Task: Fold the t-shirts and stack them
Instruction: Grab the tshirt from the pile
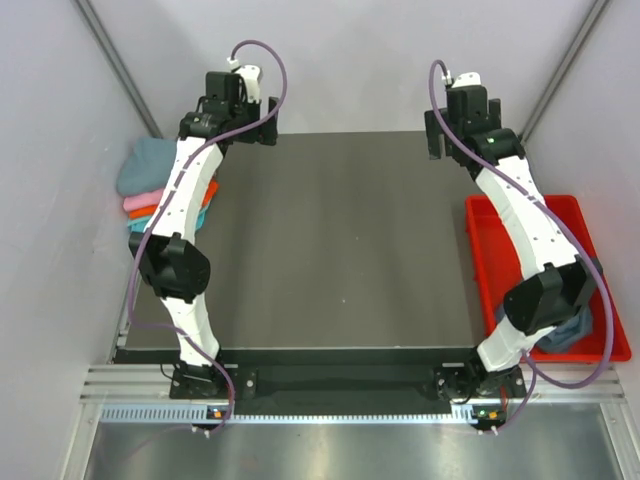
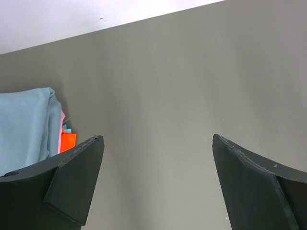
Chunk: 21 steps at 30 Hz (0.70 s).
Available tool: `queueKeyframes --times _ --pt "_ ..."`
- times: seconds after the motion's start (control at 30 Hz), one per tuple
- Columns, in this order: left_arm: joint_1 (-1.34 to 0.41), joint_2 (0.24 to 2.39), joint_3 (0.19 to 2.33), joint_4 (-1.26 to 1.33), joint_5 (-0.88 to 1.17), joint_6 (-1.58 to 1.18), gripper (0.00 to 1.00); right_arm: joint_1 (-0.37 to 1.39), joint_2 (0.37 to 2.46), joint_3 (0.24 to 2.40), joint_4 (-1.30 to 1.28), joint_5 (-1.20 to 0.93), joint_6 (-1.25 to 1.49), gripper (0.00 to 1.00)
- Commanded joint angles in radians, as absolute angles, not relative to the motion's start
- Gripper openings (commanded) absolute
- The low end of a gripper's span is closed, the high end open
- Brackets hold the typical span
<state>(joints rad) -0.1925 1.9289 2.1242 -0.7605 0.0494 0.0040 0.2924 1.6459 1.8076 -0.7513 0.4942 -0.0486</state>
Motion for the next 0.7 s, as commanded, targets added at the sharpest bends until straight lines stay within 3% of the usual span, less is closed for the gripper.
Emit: queueKeyframes --times 0.0,0.2,0.4,0.47,0.67 --pt "-0.216 1.888 2.121 -0.710 -0.024 0.020 0.99 0.304 1.566 1.839 -0.742 0.474 -0.034 1.00" --pt "-0.264 1.898 2.157 -0.713 -0.066 0.057 0.99 0.305 1.552 1.838 -0.732 0.494 -0.096 1.00" --pt "-0.268 1.902 2.145 -0.753 0.076 0.003 0.99 0.270 1.536 1.882 -0.863 0.353 -0.134 1.00" --pt "-0.271 1.895 2.109 -0.756 0.093 0.003 0.99 0.211 1.519 1.867 -0.923 0.185 -0.103 1.00" --pt "-0.275 1.871 2.054 -0.767 0.140 0.005 0.95 0.146 1.356 1.519 -1.060 0.066 -0.150 0.94"
